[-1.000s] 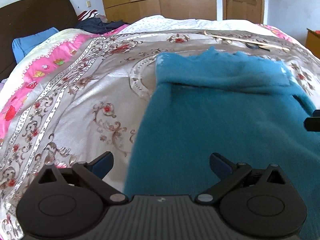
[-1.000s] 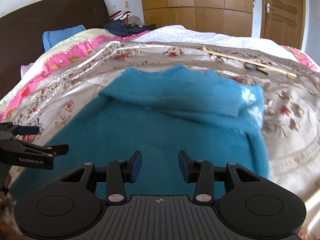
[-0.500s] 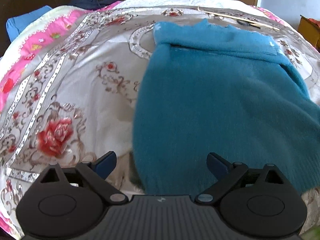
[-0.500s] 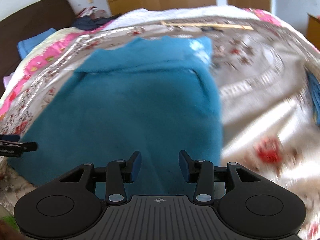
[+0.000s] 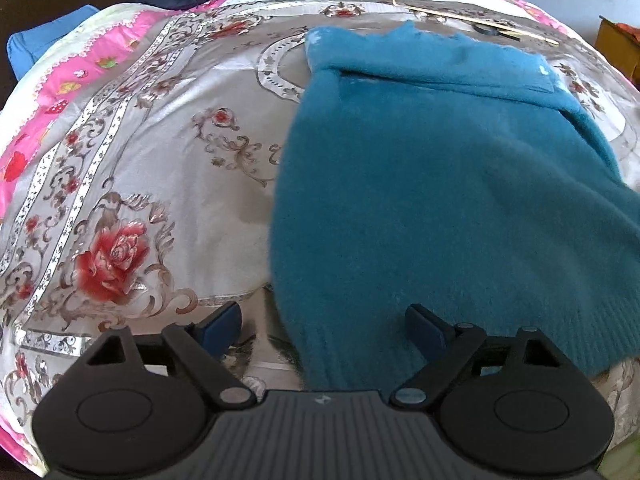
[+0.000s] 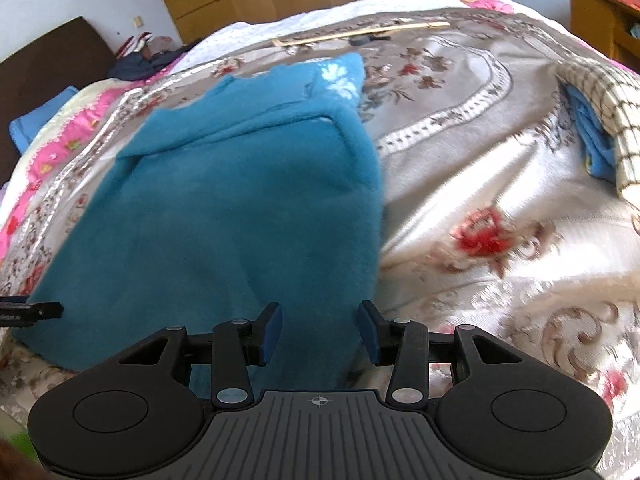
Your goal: Fold small clothes
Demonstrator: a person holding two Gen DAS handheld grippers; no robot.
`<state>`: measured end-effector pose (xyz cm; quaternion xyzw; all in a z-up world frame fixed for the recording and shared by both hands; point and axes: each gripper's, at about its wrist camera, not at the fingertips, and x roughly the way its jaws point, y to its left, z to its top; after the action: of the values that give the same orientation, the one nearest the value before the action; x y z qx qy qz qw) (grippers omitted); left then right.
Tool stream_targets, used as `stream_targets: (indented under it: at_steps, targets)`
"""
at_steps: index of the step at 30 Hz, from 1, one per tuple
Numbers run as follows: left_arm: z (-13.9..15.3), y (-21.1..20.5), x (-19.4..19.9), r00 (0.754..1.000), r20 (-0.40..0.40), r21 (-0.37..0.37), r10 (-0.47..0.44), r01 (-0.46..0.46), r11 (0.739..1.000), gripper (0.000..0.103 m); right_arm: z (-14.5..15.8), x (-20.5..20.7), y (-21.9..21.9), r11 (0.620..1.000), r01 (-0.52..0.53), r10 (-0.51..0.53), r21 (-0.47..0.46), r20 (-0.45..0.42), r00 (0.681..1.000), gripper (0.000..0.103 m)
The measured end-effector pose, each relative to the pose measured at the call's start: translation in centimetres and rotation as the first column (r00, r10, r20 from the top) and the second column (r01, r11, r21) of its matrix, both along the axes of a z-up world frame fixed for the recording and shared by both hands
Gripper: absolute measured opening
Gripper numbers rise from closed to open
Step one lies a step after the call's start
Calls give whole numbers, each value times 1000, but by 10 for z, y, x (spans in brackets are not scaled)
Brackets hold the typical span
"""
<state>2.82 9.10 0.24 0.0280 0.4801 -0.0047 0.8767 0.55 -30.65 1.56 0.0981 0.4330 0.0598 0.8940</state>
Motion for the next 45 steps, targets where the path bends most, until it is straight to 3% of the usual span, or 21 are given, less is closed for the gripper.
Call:
stream_targets:
  at_steps: [10,16,18,20,23,25,29,32,37,42,45]
  targets:
    - [-4,7,8,1000,-8,-20,7,-8,1000,99,-2,-3,-7,999,27,-28,-26,-32,999,42]
    - [-7,14,12,999,-37,-38,-18,16,999,100,-11,-1,-2,996,-12,24,92,-131,991,41]
    - [-6,15,12,999,-41,-36,-26,24,999,100,-12,-2,2,996,-25,36,82,-130,991,28]
    - [-5,15,11,999,-40,-37,-33,31,999,92,-14,-1,1,994,-20,36,109,-147,988,19]
    - [-3,13,9,998,-33,-48,-49,47,998,83,-14,-3,0,989,-13,34,145,-142,989,14]
    - [-2,12,9,998,-31,-51,-57,55,997,79,-13,-4,-1,985,-12,34,172,-129,991,13]
    - [2,13,12,999,-13,-48,-52,51,998,57,-10,-4,0,979,-1,23,203,-105,994,12]
    - [4,17,15,999,-3,-65,-36,36,997,49,-7,-4,-1,974,4,16,228,-85,996,12]
    - [2,18,14,999,-13,-70,-43,42,997,49,-9,-2,1,973,5,14,231,-80,997,12]
    - [-3,19,12,998,-34,-60,-45,43,997,63,-12,-1,4,978,0,18,206,-86,996,15]
    - [-6,22,11,998,-44,-74,-41,38,997,65,-15,0,4,979,3,17,203,-92,996,15]
